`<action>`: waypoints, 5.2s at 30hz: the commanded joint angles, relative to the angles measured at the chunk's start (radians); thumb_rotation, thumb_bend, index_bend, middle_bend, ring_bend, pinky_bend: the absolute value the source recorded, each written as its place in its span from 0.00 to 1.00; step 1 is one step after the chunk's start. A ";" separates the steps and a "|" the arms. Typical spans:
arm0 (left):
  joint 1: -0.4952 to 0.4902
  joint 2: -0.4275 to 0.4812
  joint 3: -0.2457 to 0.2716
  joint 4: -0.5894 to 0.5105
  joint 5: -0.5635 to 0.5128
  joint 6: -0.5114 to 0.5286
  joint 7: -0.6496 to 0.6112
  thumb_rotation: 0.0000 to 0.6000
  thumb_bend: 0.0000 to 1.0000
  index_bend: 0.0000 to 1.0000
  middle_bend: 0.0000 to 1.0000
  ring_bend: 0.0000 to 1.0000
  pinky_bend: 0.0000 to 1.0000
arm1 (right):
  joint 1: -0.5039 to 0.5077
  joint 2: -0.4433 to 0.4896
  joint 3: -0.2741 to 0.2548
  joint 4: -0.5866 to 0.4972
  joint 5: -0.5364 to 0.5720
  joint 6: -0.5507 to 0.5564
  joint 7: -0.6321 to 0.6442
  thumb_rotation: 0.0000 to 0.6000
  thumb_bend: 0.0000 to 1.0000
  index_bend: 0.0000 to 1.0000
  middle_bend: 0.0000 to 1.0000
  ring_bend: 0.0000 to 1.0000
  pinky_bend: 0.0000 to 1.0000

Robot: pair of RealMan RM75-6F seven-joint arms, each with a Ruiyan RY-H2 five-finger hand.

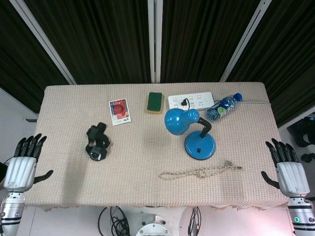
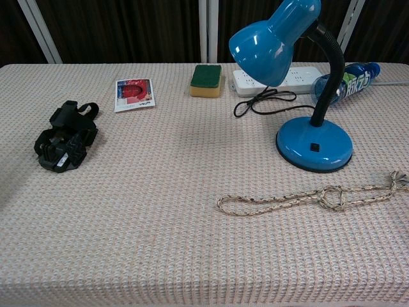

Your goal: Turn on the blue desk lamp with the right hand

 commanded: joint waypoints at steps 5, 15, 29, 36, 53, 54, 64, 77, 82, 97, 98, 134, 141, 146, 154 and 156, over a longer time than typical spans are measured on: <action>0.001 0.006 0.007 -0.005 0.012 -0.005 -0.008 1.00 0.00 0.00 0.01 0.00 0.00 | 0.001 -0.004 -0.004 0.003 -0.002 -0.006 0.002 1.00 0.18 0.00 0.00 0.00 0.00; 0.000 0.009 0.006 -0.012 0.019 -0.009 -0.006 1.00 0.00 0.00 0.01 0.00 0.00 | 0.004 0.002 -0.003 -0.007 -0.008 -0.005 -0.001 1.00 0.18 0.00 0.00 0.00 0.00; -0.007 0.001 0.007 -0.005 0.023 -0.024 -0.010 1.00 0.00 0.00 0.01 0.00 0.00 | 0.042 0.004 -0.017 -0.020 -0.058 -0.052 -0.022 1.00 0.27 0.00 0.02 0.00 0.00; 0.001 0.000 0.012 -0.001 0.022 -0.018 -0.002 1.00 0.00 0.00 0.01 0.00 0.00 | 0.093 -0.018 -0.043 -0.043 -0.081 -0.152 -0.046 1.00 0.27 0.00 0.52 0.48 0.56; 0.005 0.008 0.014 0.005 0.017 -0.024 -0.014 1.00 0.00 0.00 0.01 0.00 0.00 | 0.227 -0.127 -0.001 -0.085 0.066 -0.367 -0.210 1.00 0.63 0.00 0.94 0.86 0.85; 0.005 0.008 0.015 0.006 0.016 -0.025 -0.015 1.00 0.00 0.00 0.01 0.00 0.00 | 0.239 -0.131 -0.001 -0.086 0.085 -0.390 -0.221 1.00 0.64 0.00 0.94 0.86 0.85; 0.004 0.008 0.016 0.013 0.010 -0.036 -0.017 1.00 0.00 0.00 0.01 0.00 0.00 | 0.315 -0.157 0.001 -0.065 0.176 -0.510 -0.224 1.00 0.79 0.00 0.94 0.86 0.85; 0.009 0.011 0.019 0.022 0.016 -0.028 -0.034 1.00 0.00 0.00 0.01 0.00 0.00 | 0.380 -0.204 0.003 -0.034 0.308 -0.564 -0.293 1.00 0.78 0.00 0.94 0.86 0.85; 0.008 0.011 0.019 0.026 0.017 -0.032 -0.038 1.00 0.00 0.00 0.01 0.00 0.00 | 0.399 -0.216 0.000 -0.031 0.368 -0.570 -0.328 1.00 0.78 0.00 0.94 0.86 0.85; 0.012 0.015 0.020 0.033 0.021 -0.025 -0.038 1.00 0.00 0.00 0.01 0.00 0.00 | 0.446 -0.220 -0.018 -0.033 0.423 -0.588 -0.336 1.00 0.78 0.00 0.94 0.86 0.85; 0.013 0.015 0.020 0.034 0.021 -0.025 -0.039 1.00 0.00 0.00 0.01 0.00 0.00 | 0.447 -0.220 -0.019 -0.032 0.425 -0.588 -0.335 1.00 0.78 0.00 0.94 0.86 0.85; 0.015 0.023 0.019 0.021 0.030 -0.019 -0.047 1.00 0.00 0.00 0.01 0.00 0.00 | 0.196 -0.063 -0.111 -0.011 0.084 -0.062 -0.064 1.00 0.31 0.00 0.40 0.40 0.57; 0.013 0.016 0.018 0.023 0.033 -0.019 -0.046 1.00 0.00 0.00 0.01 0.00 0.00 | 0.058 -0.071 -0.036 0.119 0.173 0.118 0.055 1.00 0.00 0.00 0.00 0.00 0.00; 0.016 0.017 0.017 0.020 0.034 -0.013 -0.045 1.00 0.00 0.00 0.01 0.00 0.00 | 0.043 -0.046 -0.023 0.140 0.175 0.098 0.092 1.00 0.00 0.00 0.00 0.00 0.00; 0.018 0.019 0.016 0.010 0.040 -0.005 -0.034 1.00 0.00 0.00 0.01 0.00 0.00 | 0.033 -0.047 -0.013 0.136 0.125 0.100 0.084 1.00 0.00 0.00 0.00 0.00 0.00; 0.019 0.018 0.016 0.011 0.039 -0.005 -0.033 1.00 0.00 0.00 0.01 0.00 0.00 | 0.028 -0.047 -0.008 0.137 0.118 0.105 0.087 1.00 0.00 0.00 0.00 0.00 0.00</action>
